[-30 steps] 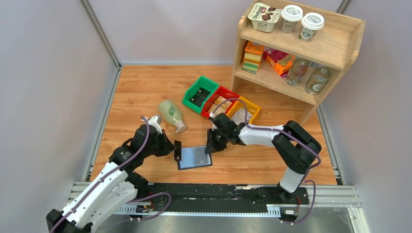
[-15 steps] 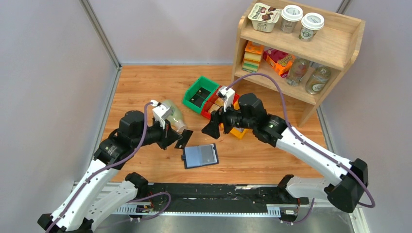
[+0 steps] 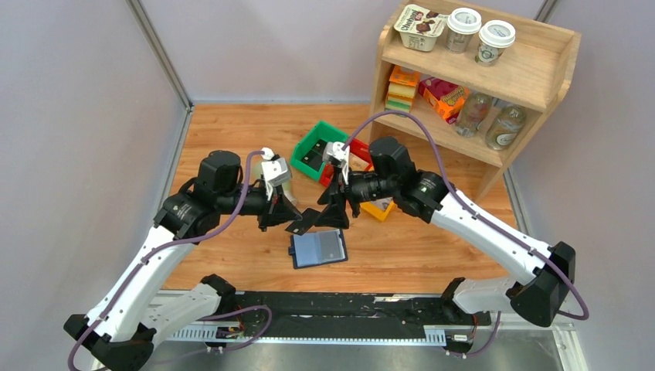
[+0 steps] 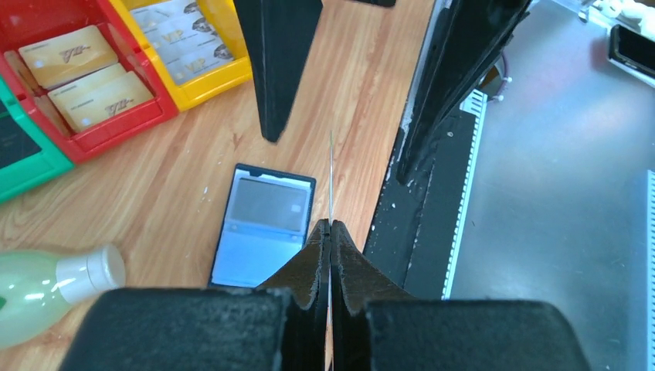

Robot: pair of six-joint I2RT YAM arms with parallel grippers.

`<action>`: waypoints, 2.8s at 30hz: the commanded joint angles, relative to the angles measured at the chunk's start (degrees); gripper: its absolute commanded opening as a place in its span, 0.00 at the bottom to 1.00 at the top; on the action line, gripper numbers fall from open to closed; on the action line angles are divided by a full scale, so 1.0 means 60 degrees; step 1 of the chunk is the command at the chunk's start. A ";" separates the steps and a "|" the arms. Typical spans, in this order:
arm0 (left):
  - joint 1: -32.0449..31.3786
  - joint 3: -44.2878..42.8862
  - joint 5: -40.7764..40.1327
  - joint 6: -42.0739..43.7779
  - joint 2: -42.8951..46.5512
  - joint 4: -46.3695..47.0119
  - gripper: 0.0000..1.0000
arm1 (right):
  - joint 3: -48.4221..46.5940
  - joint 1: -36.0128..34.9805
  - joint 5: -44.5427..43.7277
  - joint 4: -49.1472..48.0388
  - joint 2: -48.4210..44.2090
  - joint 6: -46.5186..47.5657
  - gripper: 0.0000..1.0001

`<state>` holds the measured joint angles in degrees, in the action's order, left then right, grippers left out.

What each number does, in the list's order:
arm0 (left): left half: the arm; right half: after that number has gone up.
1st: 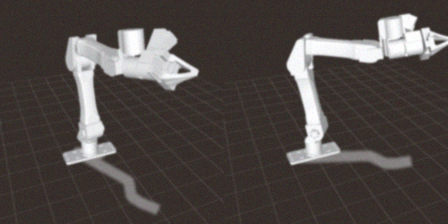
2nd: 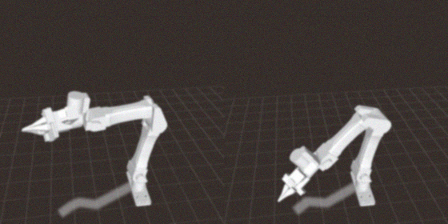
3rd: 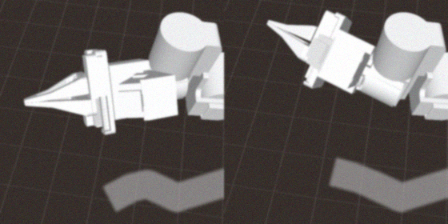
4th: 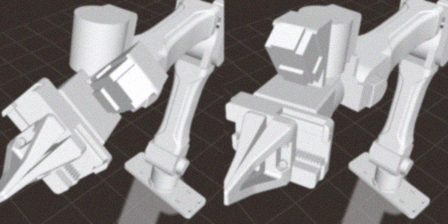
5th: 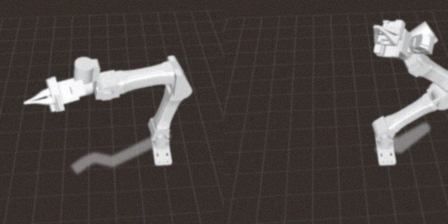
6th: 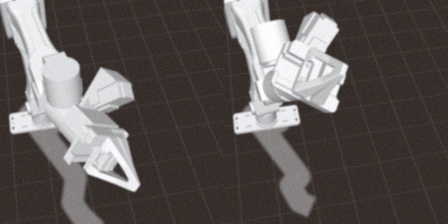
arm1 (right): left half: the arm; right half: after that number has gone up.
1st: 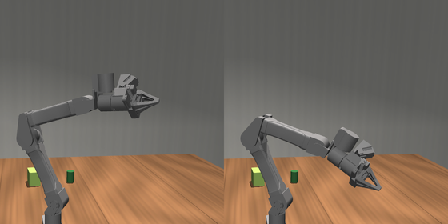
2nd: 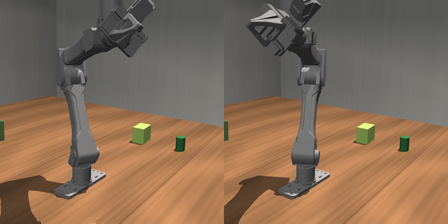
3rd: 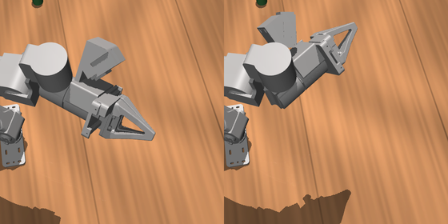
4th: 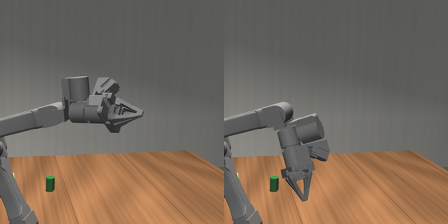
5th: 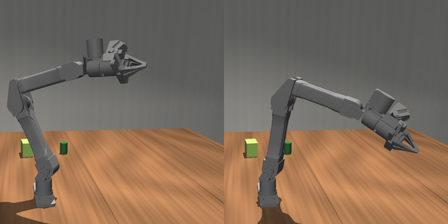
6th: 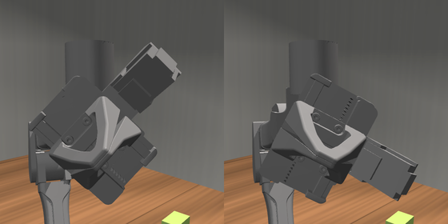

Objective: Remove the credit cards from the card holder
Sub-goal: Place the credit card in the storage box.

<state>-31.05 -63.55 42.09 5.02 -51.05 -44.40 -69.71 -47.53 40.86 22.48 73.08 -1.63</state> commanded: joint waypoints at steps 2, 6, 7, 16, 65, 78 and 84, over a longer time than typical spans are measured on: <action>0.0033 -0.0673 0.0822 0.0585 -0.0281 -0.0027 0.00 | -0.0730 -0.0209 0.0953 0.0385 0.0315 0.0784 0.53; 0.0033 -0.0775 0.0430 0.0643 -0.0340 -0.0099 0.00 | -0.0788 -0.0209 0.0837 0.0282 0.0374 0.0711 0.12; 0.0033 -0.0790 0.0224 0.0658 -0.0354 -0.0216 0.00 | -0.0803 -0.0209 0.0706 0.0282 0.0403 0.0711 0.00; 0.0033 -0.0105 -0.4630 -0.0759 0.0595 0.0878 0.34 | -0.0510 0.0142 -0.1108 -0.0436 0.1075 -0.1030 0.00; 0.0033 0.4029 -1.1820 -0.2638 0.4407 0.2478 0.88 | -0.6546 0.1784 -0.9506 0.0605 0.8228 -0.8461 0.48; 0.0018 0.3136 -0.8671 -0.3824 0.2080 0.2054 0.88 | -0.2229 0.1214 -0.8393 0.0339 0.3468 -0.5604 0.79; 0.0018 0.2594 -0.7251 -0.5038 0.0453 0.0898 0.87 | -0.0279 0.0058 -0.8363 0.1100 0.1943 -0.5499 0.82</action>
<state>-31.05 -45.36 -9.19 -19.35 -44.93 -34.28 -77.01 -42.78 -10.31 25.19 87.59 -36.84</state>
